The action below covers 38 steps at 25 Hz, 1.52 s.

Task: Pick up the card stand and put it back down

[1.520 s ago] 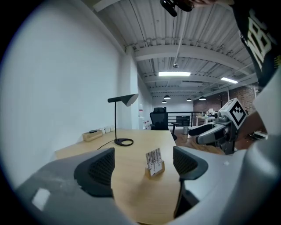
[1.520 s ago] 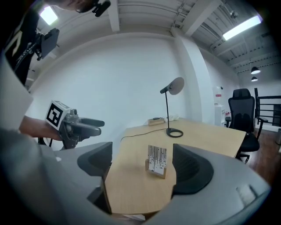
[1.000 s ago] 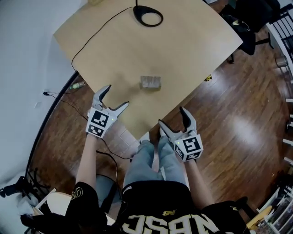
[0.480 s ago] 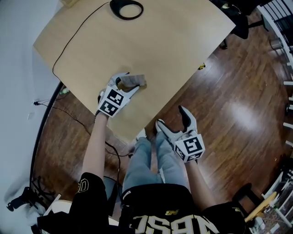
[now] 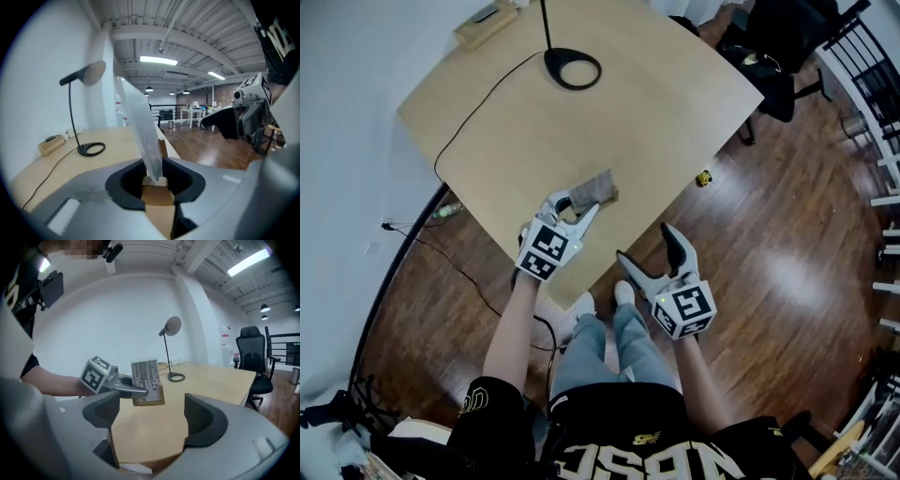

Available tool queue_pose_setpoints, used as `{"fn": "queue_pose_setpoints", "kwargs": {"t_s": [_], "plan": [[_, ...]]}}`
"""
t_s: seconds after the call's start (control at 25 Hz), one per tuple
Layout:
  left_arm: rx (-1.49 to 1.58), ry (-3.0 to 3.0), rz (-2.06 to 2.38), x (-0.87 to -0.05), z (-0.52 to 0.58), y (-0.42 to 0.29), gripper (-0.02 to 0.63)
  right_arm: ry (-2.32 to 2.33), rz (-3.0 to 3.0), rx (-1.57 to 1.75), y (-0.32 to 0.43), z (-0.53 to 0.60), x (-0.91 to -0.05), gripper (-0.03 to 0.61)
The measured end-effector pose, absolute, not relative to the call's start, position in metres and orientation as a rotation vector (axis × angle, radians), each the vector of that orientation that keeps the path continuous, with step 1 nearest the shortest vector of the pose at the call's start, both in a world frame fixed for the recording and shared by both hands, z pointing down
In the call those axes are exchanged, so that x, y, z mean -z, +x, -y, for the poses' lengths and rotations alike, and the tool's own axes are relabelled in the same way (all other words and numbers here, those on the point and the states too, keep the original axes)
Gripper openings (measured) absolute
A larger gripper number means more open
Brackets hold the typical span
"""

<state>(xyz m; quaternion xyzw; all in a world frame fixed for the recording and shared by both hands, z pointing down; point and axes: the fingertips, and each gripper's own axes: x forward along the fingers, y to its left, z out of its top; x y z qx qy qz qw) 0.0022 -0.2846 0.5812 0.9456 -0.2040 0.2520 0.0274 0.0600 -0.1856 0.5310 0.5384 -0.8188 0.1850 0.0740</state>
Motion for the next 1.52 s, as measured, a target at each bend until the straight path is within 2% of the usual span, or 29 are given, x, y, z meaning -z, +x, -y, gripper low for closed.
{"fn": "queue_pose_setpoints", "kwargs": {"t_s": [0.12,0.36,0.6,0.92,1.52], "plan": [[-0.539,2.900,0.864,-0.504,0.276,-0.008,0.115,1.657,2.507,-0.493,0.063,0.187,-0.482,0.430],[-0.311,2.947,1.358,-0.360,0.289,-0.076,0.115,1.704,2.644,-0.185,0.041,0.231,-0.370,0.430],[-0.145,2.846,1.628,-0.288,0.244,-0.136,0.115,1.731,2.711,-0.005,0.021,0.217,-0.297,0.428],[-0.033,2.699,1.771,-0.283,0.202,-0.179,0.115,1.809,2.653,0.002,0.014,0.202,-0.284,0.426],[-0.119,2.725,1.669,-0.311,0.204,-0.171,0.114,1.857,2.560,-0.129,0.035,0.202,-0.307,0.425]]}}
